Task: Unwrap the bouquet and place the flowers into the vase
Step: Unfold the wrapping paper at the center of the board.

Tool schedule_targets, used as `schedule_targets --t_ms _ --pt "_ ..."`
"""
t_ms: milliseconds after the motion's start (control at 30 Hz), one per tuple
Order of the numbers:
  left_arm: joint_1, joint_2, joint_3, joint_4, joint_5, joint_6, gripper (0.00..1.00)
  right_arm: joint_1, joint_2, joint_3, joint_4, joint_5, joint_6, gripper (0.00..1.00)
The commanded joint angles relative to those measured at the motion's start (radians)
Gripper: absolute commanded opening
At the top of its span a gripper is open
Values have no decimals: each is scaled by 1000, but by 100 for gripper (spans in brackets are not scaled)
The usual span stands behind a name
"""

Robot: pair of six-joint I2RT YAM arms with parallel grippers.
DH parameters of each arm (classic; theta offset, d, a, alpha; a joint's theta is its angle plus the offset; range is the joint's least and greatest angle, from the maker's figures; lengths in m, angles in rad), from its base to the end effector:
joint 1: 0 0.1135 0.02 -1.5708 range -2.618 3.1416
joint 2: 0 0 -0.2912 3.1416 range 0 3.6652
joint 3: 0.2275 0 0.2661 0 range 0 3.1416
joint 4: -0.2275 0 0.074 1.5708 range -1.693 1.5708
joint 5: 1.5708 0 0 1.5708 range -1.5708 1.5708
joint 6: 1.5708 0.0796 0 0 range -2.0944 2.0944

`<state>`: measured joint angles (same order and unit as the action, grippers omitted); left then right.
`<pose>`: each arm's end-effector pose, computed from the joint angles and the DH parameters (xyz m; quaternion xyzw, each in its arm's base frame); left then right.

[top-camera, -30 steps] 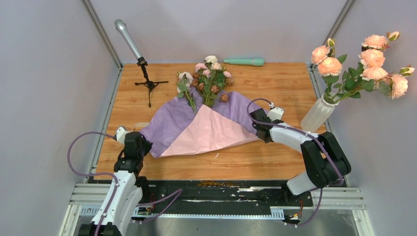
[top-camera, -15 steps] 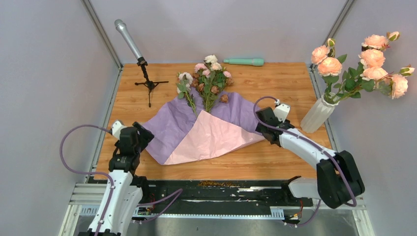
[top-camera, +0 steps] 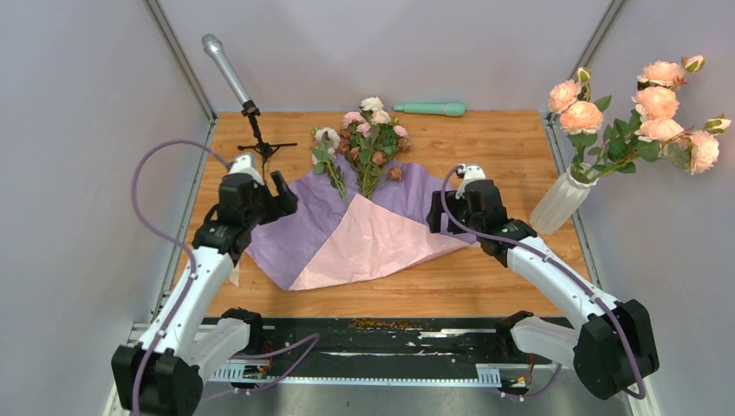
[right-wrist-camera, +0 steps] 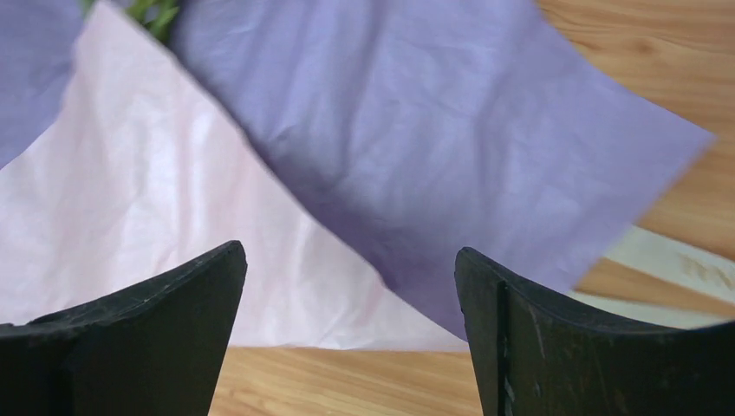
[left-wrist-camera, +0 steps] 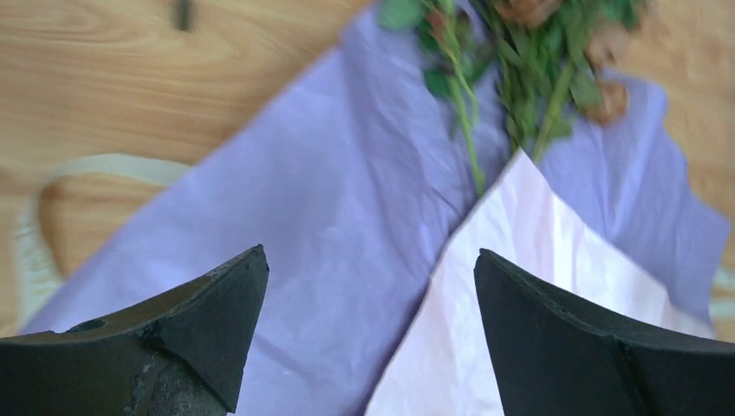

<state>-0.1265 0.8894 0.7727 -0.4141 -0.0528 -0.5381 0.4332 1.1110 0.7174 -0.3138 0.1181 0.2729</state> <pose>0.2321 -0.0253 0.2914 -0.1901 0.8465 -0.1404 0.4770 0.2486 0.1046 0.2310 -0.0480 0.9057 0.0941 0.4105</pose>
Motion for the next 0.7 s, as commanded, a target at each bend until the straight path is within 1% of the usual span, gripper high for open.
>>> schedule_targets --t_ms 0,100,167,200,233,300,433,500,567,667 --pt "-143 125 33 163 186 98 96 -6 34 36 163 -418 -147 92" --pt "-185 221 49 227 254 93 96 -26 86 48 206 -556 -157 92" --pt "-200 293 47 292 324 85 96 -42 136 74 210 -617 -154 91" --pt "-201 342 46 350 378 76 96 -45 155 88 209 -639 -151 91" --pt "-205 366 43 378 405 73 96 -45 170 99 212 -656 -144 90" --pt "-207 469 41 494 493 64 96 -46 187 117 219 -694 -138 89" --pt "-208 610 39 646 584 65 96 -47 178 121 229 -708 -132 89" --pt "-208 688 65 677 610 61 97 -47 170 118 226 -706 -132 89" --pt "-208 760 108 672 630 65 95 -46 161 117 214 -715 -130 89" --pt "-208 799 130 663 589 88 95 -46 139 112 202 -719 -128 89"
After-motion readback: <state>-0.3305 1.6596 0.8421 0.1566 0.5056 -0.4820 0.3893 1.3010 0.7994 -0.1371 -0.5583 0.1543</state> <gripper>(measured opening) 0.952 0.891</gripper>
